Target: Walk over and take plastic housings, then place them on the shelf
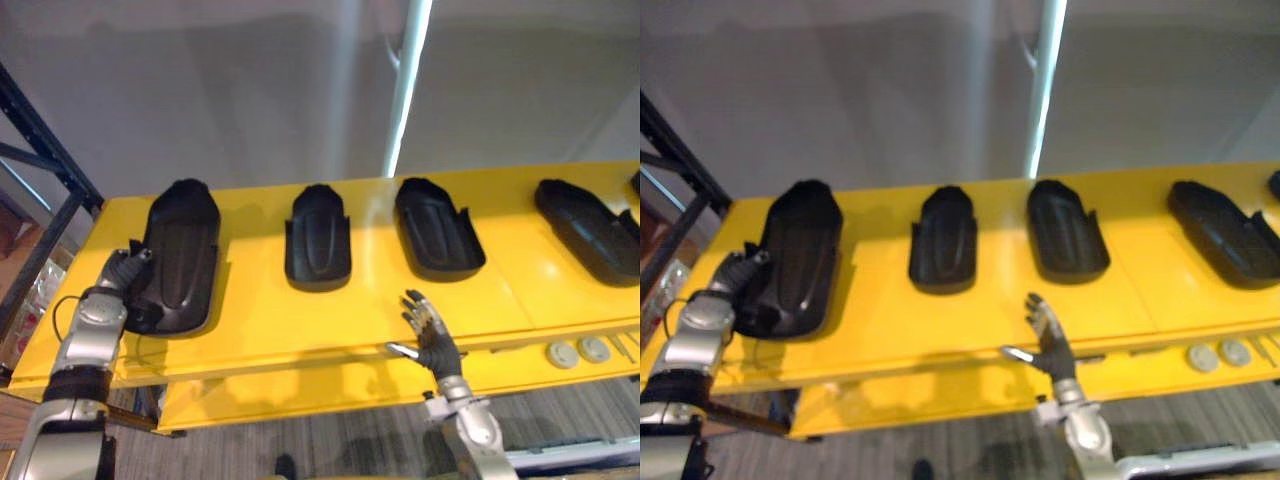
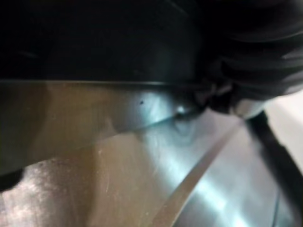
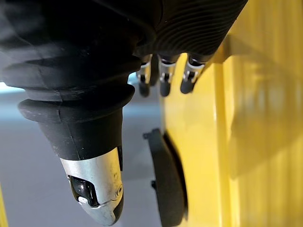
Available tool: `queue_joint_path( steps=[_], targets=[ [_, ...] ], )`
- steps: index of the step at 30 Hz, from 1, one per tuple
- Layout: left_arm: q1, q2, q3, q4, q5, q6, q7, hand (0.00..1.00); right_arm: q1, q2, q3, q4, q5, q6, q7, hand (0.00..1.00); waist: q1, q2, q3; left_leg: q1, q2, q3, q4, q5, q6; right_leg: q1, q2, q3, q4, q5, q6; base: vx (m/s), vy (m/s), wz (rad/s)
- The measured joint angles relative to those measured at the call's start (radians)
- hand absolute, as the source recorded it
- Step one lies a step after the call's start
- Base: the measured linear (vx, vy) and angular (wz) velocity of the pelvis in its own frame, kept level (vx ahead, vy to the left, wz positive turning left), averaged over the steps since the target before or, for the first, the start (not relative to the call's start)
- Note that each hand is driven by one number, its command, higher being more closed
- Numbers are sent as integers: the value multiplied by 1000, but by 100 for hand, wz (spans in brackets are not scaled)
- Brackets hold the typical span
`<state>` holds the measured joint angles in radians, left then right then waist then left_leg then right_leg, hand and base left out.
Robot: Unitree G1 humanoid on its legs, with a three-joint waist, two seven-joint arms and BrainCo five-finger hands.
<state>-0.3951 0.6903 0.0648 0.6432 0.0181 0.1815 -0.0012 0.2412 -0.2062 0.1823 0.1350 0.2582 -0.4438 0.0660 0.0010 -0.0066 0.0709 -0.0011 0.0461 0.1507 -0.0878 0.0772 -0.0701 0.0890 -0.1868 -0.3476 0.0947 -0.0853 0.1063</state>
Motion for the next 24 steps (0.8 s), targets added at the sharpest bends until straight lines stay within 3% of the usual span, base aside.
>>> queue_joint_path(
  steps=[14, 15, 24],
  targets=[
    [-97, 0, 10, 148, 30, 44, 23, 100, 57, -33, 2, -116, -65, 9, -24, 0, -40, 1, 0, 7, 10, 58, 6, 8, 3, -19, 6, 45, -10, 16, 6, 1, 6, -8],
    [-104, 0, 9, 162, 29, 47, 23, 0, 57, -33, 2, -131, -65, 9, -24, 0, -44, 2, 1, 10, 11, 70, 6, 12, 1, -19, 8, 48, -10, 16, 6, 24, -7, -7],
    [-138, 1, 3, 207, 18, 84, 26, 0, 60, -59, 6, -175, -62, 12, -22, 0, -71, 27, 15, 15, 23, 85, 1, 15, 0, -39, 22, 69, 18, 10, -4, -37, 4, -7]
  ],
)
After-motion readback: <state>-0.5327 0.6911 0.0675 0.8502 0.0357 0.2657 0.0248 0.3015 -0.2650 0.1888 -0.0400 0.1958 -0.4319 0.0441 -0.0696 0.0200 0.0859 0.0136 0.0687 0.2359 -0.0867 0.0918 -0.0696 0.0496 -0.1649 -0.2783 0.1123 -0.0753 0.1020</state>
